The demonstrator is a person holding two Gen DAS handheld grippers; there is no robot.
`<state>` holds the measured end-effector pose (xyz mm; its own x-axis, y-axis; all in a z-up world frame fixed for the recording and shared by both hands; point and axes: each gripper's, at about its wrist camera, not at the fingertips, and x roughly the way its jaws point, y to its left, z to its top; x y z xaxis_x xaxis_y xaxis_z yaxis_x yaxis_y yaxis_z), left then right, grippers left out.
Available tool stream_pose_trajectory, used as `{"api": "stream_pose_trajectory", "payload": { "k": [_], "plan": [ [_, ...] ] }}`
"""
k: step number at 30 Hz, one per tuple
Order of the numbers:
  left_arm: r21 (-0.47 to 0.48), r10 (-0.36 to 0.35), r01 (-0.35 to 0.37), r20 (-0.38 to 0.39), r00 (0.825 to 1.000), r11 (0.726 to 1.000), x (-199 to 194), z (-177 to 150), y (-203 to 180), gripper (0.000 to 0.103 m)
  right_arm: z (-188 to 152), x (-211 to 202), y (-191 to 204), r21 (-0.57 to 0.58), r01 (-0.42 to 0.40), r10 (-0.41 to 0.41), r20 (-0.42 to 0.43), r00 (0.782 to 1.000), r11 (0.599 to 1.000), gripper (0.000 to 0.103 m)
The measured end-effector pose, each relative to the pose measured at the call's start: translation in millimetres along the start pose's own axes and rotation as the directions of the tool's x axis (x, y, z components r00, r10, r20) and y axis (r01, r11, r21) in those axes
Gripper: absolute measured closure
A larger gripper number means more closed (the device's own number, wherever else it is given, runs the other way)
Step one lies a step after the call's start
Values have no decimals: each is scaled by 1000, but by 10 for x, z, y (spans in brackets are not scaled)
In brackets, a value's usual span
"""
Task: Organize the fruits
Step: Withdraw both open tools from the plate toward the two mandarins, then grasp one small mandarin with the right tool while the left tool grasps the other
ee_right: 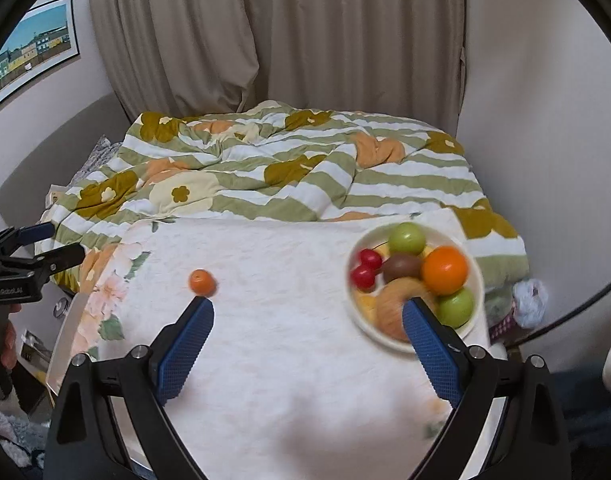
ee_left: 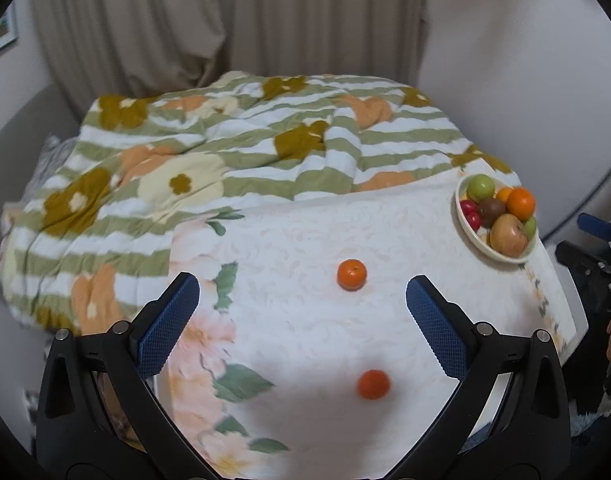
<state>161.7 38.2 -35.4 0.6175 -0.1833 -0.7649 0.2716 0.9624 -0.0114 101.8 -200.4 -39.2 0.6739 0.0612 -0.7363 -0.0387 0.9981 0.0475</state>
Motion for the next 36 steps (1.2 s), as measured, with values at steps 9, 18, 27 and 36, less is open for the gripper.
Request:
{"api": "stream_pose_trajectory", "payload": {
  "k": [9, 18, 27, 36],
  "plan": [
    [228, -130, 138, -49, 990, 964, 376, 169, 343, 0, -262, 221, 694, 101, 91, -85, -70, 994, 991, 9],
    [463, -238, 298, -185, 953, 835, 1032, 268, 69, 0, -566, 566, 1045, 199, 132, -97, -178, 979, 971, 9],
    [604, -286, 423, -315, 905, 676, 1676, 75, -413, 7, -907, 917, 1293, 231, 141, -79, -259, 963, 963, 10],
    [603, -293, 475, -380, 877, 640, 2013, -146, -534, 41, -1041, 1109, 1548, 175, 102, -51, -271, 961, 979, 29]
  ]
}}
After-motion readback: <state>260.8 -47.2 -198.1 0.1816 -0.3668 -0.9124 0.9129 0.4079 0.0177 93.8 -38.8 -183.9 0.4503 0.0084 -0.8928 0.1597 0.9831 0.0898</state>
